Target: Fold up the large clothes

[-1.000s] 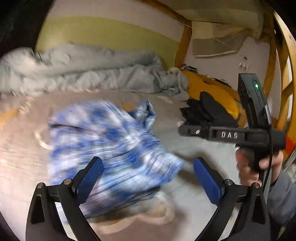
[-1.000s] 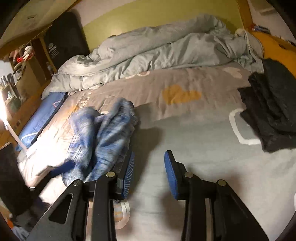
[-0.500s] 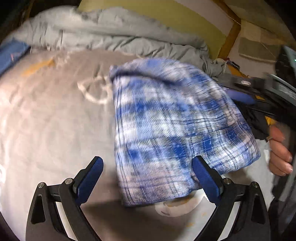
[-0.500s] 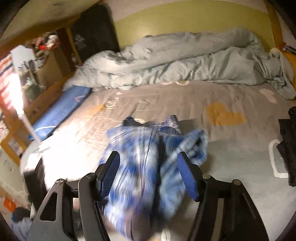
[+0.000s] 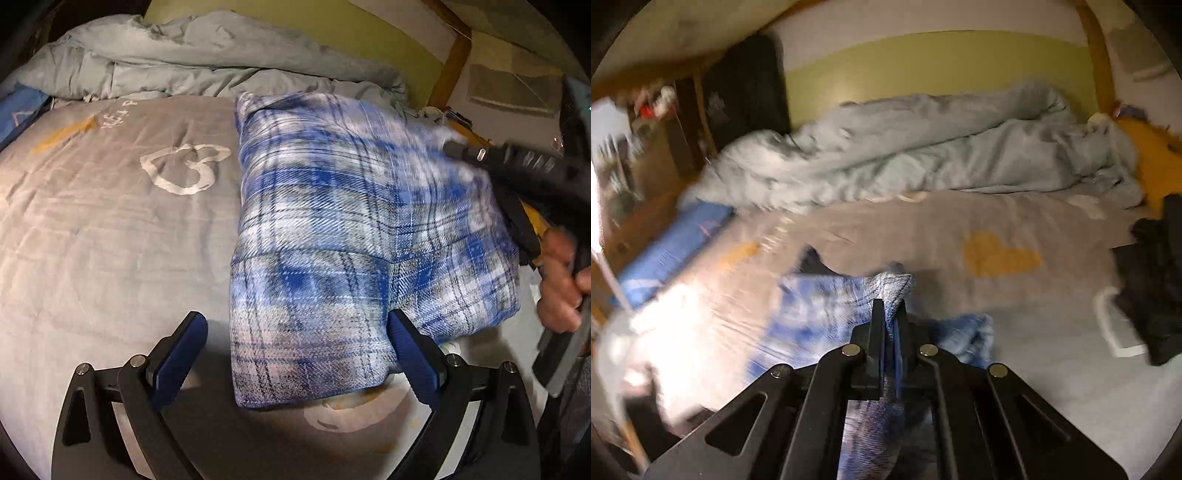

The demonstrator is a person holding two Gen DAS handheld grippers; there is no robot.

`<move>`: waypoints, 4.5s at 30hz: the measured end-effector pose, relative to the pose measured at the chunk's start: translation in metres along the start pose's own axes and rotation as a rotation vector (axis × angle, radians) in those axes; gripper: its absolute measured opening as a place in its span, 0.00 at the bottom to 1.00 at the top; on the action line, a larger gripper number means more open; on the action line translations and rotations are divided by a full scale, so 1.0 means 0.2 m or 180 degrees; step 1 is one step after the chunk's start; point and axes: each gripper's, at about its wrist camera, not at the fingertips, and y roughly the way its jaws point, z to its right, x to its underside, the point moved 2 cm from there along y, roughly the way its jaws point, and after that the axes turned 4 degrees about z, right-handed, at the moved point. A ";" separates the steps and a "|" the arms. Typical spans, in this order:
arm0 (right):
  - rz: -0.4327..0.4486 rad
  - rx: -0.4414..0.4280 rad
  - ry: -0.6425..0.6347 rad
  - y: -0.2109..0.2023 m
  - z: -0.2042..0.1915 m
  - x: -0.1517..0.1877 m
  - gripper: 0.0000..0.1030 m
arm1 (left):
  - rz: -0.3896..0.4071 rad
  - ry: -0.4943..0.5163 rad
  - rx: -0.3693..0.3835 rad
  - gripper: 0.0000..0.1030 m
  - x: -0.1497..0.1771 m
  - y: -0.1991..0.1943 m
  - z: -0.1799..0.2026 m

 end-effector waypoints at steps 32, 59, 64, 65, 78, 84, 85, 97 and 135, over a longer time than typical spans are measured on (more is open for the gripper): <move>-0.1096 -0.0561 0.0129 -0.04 0.14 0.39 0.35 | 0.0073 -0.0620 0.0323 0.36 -0.50 0.14 -0.27; -0.0545 -0.0560 0.0902 -0.09 0.31 0.26 0.74 | 0.0222 0.0103 0.0127 0.72 -0.45 -0.18 -0.06; -0.0703 -0.1004 0.1608 0.04 0.37 0.28 0.75 | 0.0145 -0.0200 0.0173 0.83 -0.37 -0.17 -0.12; -0.0727 -0.1046 0.1622 0.06 0.37 0.28 0.77 | 0.0119 -0.0268 0.0225 0.83 -0.36 -0.16 -0.13; -0.0949 -0.1091 0.1425 0.19 0.24 0.41 0.78 | -0.0385 -0.0879 0.0573 1.00 -0.16 0.09 -0.21; -0.0933 -0.1177 0.1385 0.22 0.22 0.43 0.69 | -0.0401 -0.0680 0.0659 1.00 -0.13 0.11 -0.14; -0.0914 -0.1149 0.1342 0.21 0.21 0.43 0.69 | -0.0411 -0.0649 0.0675 0.99 -0.12 0.11 -0.13; -0.0849 -0.1248 0.1099 0.16 0.15 0.40 0.42 | -0.0117 -0.0497 0.0611 0.59 -0.14 0.03 -0.07; 0.0796 -0.1122 0.0689 -0.82 0.87 -0.27 0.40 | 0.1003 0.0578 0.1144 0.52 -0.76 -0.29 1.16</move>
